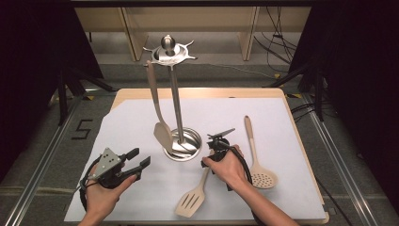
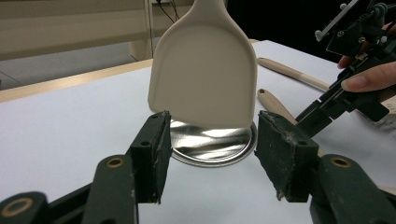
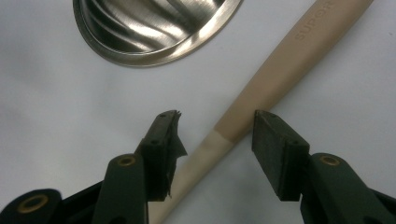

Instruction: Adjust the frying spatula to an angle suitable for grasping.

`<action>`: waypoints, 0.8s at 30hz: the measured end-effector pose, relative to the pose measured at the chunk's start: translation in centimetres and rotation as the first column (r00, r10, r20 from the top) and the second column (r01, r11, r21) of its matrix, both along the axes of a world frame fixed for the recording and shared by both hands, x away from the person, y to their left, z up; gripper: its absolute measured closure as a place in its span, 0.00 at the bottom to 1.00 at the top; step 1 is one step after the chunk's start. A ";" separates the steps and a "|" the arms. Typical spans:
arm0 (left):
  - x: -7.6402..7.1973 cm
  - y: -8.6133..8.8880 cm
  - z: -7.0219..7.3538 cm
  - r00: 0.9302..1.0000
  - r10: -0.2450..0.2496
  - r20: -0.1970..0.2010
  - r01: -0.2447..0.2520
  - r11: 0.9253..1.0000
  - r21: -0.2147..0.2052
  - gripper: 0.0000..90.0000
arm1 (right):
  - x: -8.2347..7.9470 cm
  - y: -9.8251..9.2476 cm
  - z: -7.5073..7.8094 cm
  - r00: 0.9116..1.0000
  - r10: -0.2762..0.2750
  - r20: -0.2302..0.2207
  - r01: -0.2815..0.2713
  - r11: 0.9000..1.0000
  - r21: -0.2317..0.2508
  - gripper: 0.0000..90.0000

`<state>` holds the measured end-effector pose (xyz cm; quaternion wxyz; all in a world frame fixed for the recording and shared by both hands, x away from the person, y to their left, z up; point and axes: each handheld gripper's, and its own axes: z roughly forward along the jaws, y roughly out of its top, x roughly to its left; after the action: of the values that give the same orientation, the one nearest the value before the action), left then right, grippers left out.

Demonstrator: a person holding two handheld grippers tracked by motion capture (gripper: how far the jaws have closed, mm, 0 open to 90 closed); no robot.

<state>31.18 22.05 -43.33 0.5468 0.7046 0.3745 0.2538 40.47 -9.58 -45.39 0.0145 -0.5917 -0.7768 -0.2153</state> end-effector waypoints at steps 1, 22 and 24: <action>0.0 0.0 0.0 1.000 0.001 0.000 -0.001 1.000 0.006 0.50 | 0.0 0.0 0.0 1.000 -0.001 -0.002 0.001 1.000 -0.004 0.56; 0.0 0.0 -0.1 1.000 -0.005 -0.009 0.006 1.000 0.007 0.49 | 0.5 0.4 0.0 0.999 -0.011 -0.032 0.010 0.999 -0.049 0.57; 0.0 0.0 -0.1 1.000 -0.009 -0.004 0.009 1.000 0.006 0.49 | 0.6 0.3 -0.1 0.999 -0.003 -0.039 0.001 0.998 -0.061 0.57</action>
<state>31.21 22.01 -43.44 0.5448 0.7085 0.3718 0.2511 41.09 -9.23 -45.44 0.0114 -0.5967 -0.7820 -0.1800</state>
